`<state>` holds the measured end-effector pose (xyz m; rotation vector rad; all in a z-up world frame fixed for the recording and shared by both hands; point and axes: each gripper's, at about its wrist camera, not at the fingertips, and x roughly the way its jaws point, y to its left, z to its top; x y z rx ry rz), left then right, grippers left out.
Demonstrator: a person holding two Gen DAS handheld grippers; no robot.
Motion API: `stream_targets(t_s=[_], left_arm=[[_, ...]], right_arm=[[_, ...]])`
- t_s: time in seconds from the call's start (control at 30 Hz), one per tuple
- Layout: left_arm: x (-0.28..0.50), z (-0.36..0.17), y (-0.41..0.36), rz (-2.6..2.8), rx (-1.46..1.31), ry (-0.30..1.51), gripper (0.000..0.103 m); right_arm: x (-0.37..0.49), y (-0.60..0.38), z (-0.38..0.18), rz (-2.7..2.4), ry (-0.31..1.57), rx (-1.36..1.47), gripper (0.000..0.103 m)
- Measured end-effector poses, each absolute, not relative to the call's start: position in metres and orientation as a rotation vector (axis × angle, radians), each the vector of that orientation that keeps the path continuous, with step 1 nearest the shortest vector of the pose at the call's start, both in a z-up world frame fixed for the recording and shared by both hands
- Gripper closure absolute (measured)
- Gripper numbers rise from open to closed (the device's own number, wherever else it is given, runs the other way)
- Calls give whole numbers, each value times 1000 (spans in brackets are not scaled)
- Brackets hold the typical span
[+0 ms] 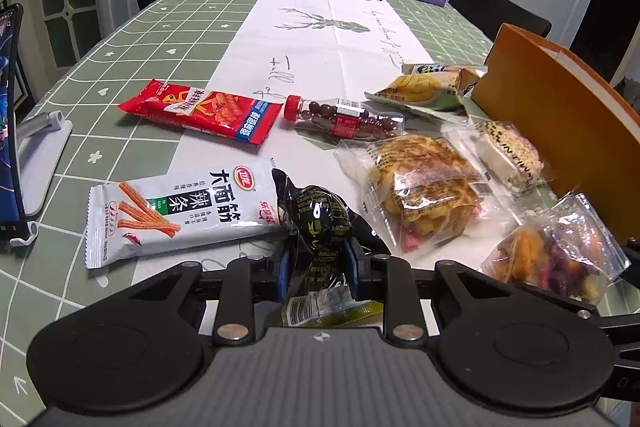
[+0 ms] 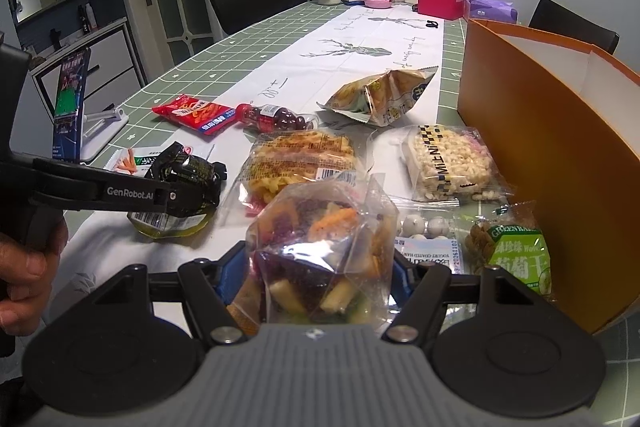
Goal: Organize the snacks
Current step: 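Carry the green pouch and dried-fruit bag over the orange box with both tools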
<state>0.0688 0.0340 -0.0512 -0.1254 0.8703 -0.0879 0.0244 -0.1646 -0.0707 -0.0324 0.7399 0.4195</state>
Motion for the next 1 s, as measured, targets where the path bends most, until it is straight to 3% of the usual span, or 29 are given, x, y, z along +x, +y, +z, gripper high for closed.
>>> stream_targets(t_s=[1.0], left_arm=[[72,6,7,-146,-49,756,73]], right_arm=[[36,-185,-24,369,665,-30,36]])
